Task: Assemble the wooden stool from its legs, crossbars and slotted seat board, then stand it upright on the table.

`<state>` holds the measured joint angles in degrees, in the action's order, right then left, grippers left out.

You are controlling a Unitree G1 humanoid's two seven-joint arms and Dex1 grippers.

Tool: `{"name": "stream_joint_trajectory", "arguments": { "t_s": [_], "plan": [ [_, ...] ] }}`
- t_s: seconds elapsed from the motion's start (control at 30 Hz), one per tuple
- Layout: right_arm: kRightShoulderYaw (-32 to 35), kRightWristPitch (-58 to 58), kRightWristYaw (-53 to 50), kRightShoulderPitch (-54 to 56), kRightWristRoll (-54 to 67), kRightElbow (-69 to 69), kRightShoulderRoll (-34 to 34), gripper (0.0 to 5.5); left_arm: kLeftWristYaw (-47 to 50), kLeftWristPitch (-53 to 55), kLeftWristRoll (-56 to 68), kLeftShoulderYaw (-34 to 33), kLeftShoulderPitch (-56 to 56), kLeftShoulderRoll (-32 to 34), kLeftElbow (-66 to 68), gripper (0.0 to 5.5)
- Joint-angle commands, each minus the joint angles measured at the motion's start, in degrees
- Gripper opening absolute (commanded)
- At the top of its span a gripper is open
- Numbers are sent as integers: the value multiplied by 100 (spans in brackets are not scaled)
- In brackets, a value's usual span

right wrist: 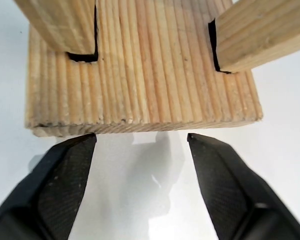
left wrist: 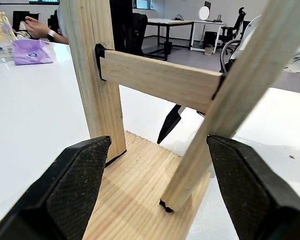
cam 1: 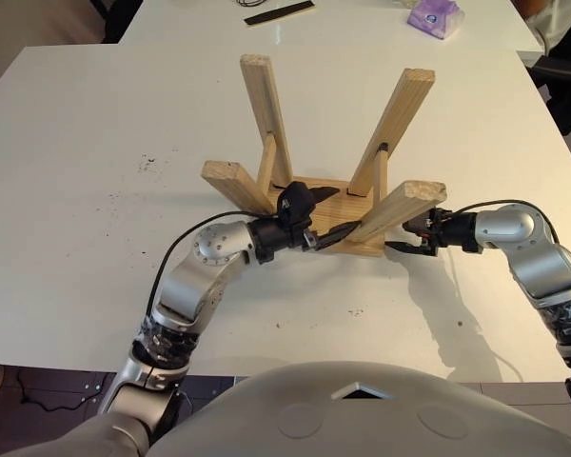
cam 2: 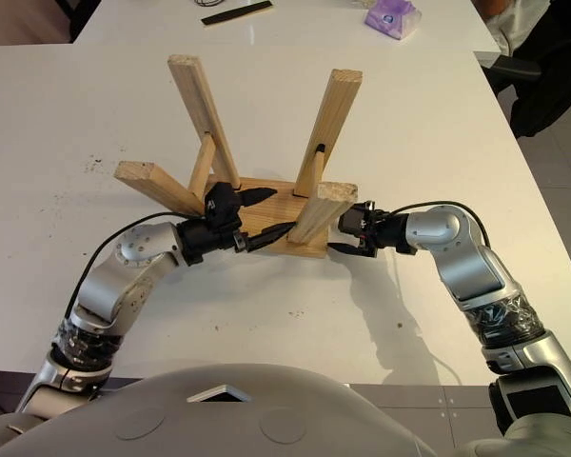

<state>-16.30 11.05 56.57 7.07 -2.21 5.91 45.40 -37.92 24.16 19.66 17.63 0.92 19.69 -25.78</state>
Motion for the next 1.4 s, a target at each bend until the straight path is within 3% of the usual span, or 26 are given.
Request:
{"name": "stream_joint_trajectory", "arguments": {
  "t_s": [0.03, 0.23, 0.37, 0.53, 0.63, 0.77, 1.0, 1.17, 1.4],
  "plan": [
    [120, 41, -153, -149, -38, -43, -12, 339, 247, -132, 100, -393, -828, 200, -877, 356],
    [243, 82, -302, -471, -62, 48, 46, 339, 169, -1074, -433, -756, -2527, 850, -1090, 356],
    [362, 147, -342, -611, -52, 171, 117, 339, -200, -1562, -105, -1749, -3547, 1247, -858, 356],
    [605, 422, -436, -869, 153, 449, 57, 339, 256, -2408, -623, -2712, -3057, 1260, 1125, 356],
    [551, 458, -399, -859, 174, 477, 44, 339, 400, -2709, -966, -2594, -2548, 1204, 1744, 338],
    [462, 510, -301, -758, 227, 496, 19, 271, 420, -3025, -1524, -2174, -2004, 1196, 2206, 271],
    [235, 651, -273, -950, 160, 700, -28, 253, 296, -3290, -2042, -1397, -1527, 1048, 2516, 268],
    [118, 831, -290, -1061, 261, 1006, -100, 253, 33, -2976, -1478, -1055, -1921, 925, 1579, 268],
    [674, 1569, 146, -1108, 1113, 2049, 150, 253, 239, -1844, -388, -1391, -2737, 979, -478, 268]
  ]
}}
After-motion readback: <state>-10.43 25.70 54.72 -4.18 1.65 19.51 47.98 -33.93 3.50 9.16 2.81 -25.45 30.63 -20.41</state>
